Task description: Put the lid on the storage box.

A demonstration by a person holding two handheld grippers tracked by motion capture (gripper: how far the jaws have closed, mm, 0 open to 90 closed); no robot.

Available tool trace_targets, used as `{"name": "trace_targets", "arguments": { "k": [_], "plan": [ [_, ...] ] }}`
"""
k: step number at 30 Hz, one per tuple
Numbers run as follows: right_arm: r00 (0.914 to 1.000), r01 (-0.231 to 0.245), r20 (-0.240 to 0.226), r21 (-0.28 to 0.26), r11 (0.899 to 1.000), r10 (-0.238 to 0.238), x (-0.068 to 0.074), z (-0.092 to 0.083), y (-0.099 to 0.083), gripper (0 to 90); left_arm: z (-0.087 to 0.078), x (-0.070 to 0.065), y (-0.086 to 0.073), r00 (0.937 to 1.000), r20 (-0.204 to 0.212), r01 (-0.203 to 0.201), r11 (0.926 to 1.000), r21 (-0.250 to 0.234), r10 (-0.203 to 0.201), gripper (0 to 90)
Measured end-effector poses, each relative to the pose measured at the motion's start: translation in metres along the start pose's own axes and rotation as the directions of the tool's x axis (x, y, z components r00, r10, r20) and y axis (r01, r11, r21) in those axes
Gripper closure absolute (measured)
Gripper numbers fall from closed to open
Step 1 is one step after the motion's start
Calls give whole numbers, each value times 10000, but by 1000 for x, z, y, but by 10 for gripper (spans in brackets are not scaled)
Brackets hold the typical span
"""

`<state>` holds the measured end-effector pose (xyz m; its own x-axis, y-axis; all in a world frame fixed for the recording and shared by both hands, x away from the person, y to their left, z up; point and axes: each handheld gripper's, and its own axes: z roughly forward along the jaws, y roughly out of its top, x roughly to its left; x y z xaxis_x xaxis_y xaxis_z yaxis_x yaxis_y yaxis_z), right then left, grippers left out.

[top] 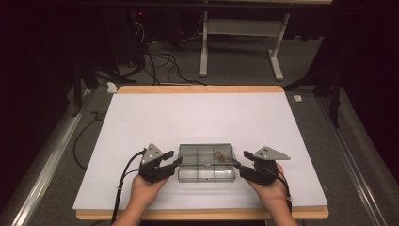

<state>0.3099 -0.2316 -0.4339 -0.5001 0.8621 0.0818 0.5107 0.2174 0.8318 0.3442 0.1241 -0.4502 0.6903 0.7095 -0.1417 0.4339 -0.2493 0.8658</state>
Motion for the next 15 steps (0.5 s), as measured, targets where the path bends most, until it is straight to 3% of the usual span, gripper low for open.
{"name": "trace_targets", "arguments": {
  "k": [15],
  "plan": [
    [9997,73,230,103,9999,-76,3,1,-14,443,-20,2,-21,9997,-131,-203,9998,59,204,538]
  ]
}}
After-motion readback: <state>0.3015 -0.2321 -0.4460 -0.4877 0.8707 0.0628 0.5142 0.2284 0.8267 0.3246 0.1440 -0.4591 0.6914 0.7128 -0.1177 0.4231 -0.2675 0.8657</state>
